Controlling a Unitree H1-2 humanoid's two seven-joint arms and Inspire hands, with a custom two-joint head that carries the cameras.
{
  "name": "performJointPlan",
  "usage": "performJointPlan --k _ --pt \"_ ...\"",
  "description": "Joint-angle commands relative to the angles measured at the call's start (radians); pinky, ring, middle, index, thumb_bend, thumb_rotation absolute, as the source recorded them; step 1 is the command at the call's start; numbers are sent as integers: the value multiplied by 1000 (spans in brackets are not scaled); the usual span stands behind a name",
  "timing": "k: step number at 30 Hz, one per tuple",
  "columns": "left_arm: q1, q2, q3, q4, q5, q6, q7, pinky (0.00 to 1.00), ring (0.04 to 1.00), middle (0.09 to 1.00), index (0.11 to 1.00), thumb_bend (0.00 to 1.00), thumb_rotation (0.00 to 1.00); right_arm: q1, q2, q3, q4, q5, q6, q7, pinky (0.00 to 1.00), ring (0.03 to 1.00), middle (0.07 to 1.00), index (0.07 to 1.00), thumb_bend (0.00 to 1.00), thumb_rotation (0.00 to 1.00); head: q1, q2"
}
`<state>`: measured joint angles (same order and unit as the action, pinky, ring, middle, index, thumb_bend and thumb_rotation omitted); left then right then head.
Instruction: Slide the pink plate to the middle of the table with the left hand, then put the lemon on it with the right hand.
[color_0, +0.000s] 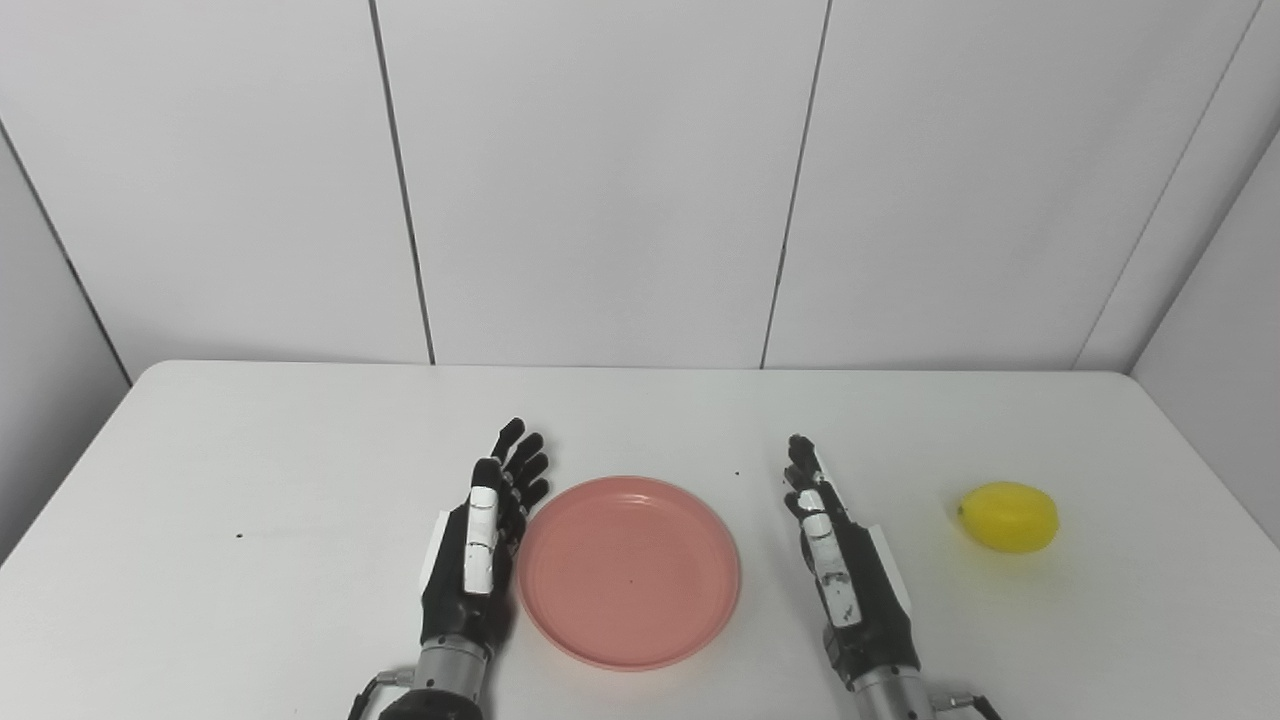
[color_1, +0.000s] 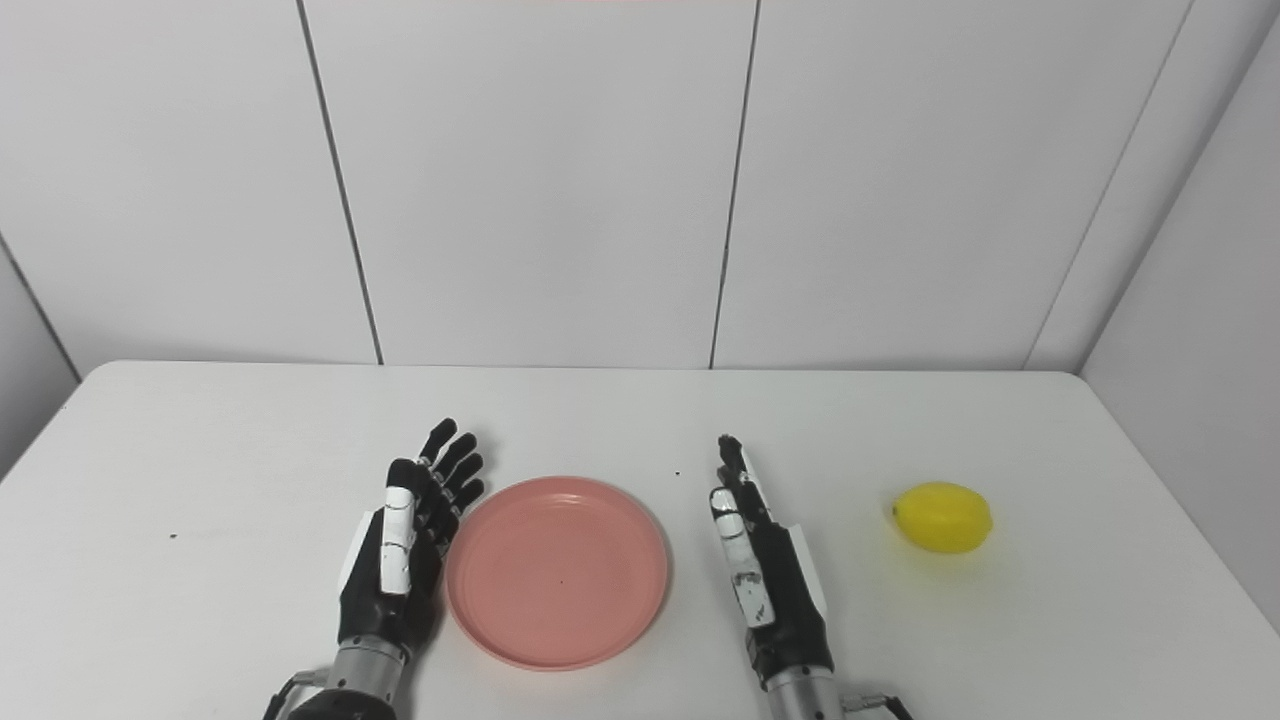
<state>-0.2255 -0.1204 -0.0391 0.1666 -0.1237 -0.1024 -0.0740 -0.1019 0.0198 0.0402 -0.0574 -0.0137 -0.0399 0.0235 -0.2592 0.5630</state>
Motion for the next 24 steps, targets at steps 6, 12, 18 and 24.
performJointPlan --k 6,12,18,24 --pt "-3 -21 -27 47 18 -58 -3 950 942 944 938 780 1000 -20 -20 -12 -39 -7 -6 -5 1000 1000 982 967 772 1000 -4 1" --pt "-4 -20 -39 84 30 -83 1 949 937 940 932 779 1000 -18 -17 -32 -63 12 6 -16 1000 1000 980 965 778 1000 -6 3" --pt "-9 -14 -50 105 61 -99 12 951 929 933 925 781 1000 -15 -27 -50 -111 3 3 -23 1000 1000 984 973 722 1000 -10 3" --pt "-18 1 -56 128 104 -117 23 955 928 932 927 786 1000 -11 -36 -58 -189 -20 43 -33 1000 1000 983 973 743 1000 -16 11"
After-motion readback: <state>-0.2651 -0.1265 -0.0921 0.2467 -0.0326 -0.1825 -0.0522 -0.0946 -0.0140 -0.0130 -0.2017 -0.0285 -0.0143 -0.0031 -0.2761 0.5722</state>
